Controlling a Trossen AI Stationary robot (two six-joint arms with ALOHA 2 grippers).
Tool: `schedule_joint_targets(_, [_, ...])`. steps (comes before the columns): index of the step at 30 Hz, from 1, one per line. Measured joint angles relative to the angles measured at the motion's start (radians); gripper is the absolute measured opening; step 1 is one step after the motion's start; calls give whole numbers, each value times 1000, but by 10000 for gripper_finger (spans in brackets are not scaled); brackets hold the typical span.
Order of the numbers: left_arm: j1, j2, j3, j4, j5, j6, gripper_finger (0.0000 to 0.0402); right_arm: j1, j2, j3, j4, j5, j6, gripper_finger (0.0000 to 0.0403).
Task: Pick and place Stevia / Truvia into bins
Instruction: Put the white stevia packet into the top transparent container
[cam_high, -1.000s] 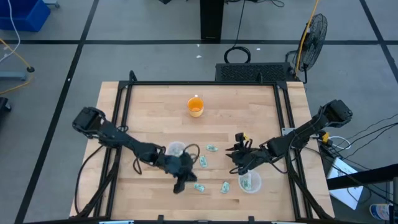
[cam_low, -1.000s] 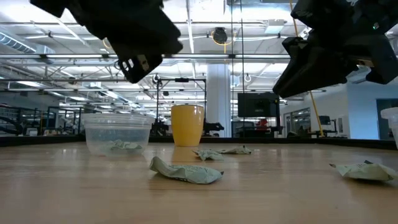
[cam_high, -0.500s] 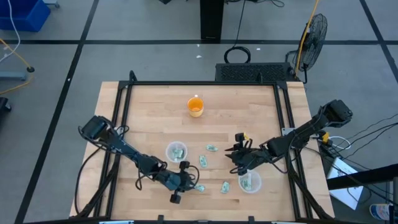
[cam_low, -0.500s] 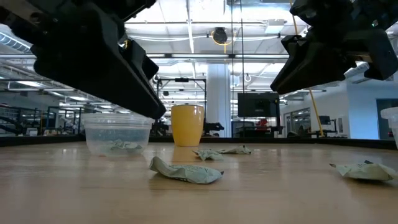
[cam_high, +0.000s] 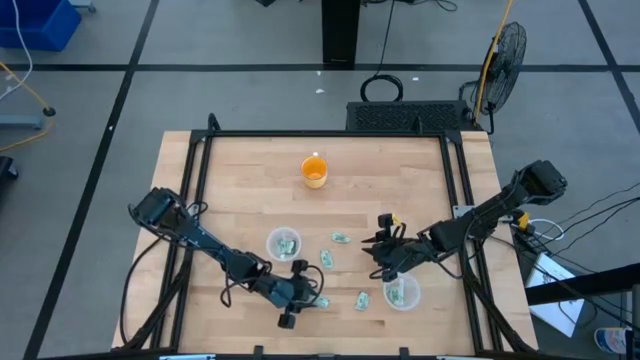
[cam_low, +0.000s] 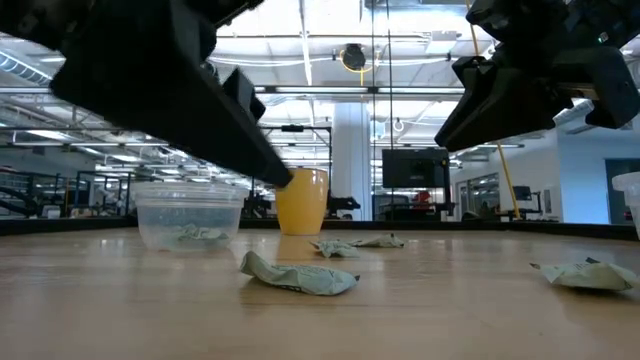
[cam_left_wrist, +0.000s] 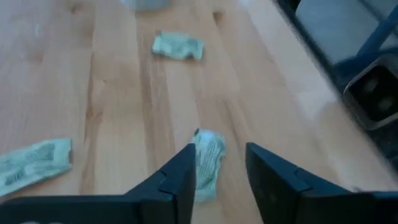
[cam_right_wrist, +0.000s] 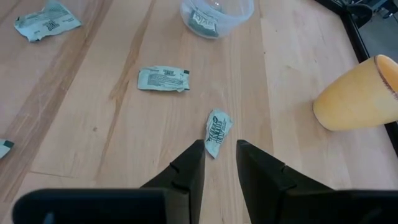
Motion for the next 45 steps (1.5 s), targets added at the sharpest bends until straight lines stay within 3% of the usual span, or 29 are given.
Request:
schedule_joint_targets(6, [-3,35,-2,-11,-26,38,171,0,0,0,0,0,0,84])
schedule_joint_targets(24, [8,83,-2,-13,-59,38,148,0,0,0,-1,0,0,84])
schedule_joint_targets(28, [19,83,-2,-30,-60,39,115,0,0,0,-1,0,0,84])
schedule_joint_targets(36, [24,83,-2,-29,-60,60,8,0,0,0,-1,0,0,84])
schedule_joint_targets(45, [20,83,-2,22,-103,68,33,0,0,0,-1,0,0,84])
